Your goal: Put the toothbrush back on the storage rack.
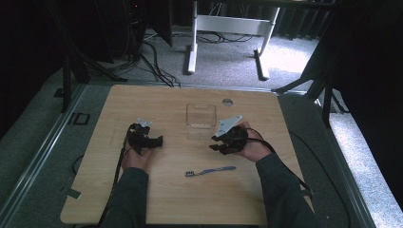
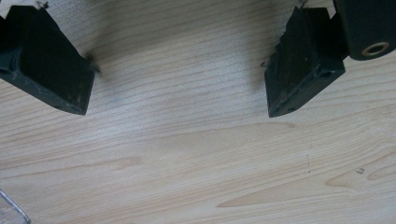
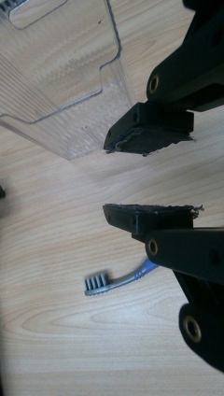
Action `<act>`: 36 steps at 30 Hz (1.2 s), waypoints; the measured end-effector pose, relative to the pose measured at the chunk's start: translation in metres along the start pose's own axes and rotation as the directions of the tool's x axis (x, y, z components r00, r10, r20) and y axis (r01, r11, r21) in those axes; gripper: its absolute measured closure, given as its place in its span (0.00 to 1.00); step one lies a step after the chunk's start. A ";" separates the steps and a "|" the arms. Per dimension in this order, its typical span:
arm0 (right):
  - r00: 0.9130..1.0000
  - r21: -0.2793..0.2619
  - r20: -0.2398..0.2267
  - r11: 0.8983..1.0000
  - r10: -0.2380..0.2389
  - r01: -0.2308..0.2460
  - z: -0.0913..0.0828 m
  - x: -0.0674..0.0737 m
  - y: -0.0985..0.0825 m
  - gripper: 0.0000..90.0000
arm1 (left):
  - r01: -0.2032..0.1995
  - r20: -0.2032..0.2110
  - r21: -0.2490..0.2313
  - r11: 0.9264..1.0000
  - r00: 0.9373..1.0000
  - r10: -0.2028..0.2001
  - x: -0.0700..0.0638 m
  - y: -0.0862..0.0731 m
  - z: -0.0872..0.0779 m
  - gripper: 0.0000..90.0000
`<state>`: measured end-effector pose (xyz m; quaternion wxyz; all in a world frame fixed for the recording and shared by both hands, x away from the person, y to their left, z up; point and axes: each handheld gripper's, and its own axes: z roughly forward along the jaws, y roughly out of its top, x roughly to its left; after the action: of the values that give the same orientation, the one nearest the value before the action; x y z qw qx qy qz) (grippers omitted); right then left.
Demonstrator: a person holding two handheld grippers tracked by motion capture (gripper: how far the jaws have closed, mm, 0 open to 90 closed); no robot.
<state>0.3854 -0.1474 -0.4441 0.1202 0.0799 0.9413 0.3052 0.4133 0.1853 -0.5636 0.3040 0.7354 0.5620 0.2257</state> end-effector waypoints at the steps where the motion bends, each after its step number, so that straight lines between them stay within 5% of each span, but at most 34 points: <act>1: 1.000 0.002 -0.003 1.000 0.002 -0.002 0.000 0.000 0.000 0.69 | 0.000 0.000 0.000 1.000 1.000 0.000 0.000 0.000 0.000 0.10; 36: 0.994 0.056 -0.088 0.996 -0.062 0.067 0.008 0.003 0.003 0.67 | 0.000 0.000 0.000 1.000 1.000 0.000 0.000 0.000 0.000 0.10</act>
<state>0.3850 -0.1393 -0.4492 0.0867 0.0397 0.9563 0.2766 0.4134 0.1852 -0.5636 0.3038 0.7354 0.5621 0.2257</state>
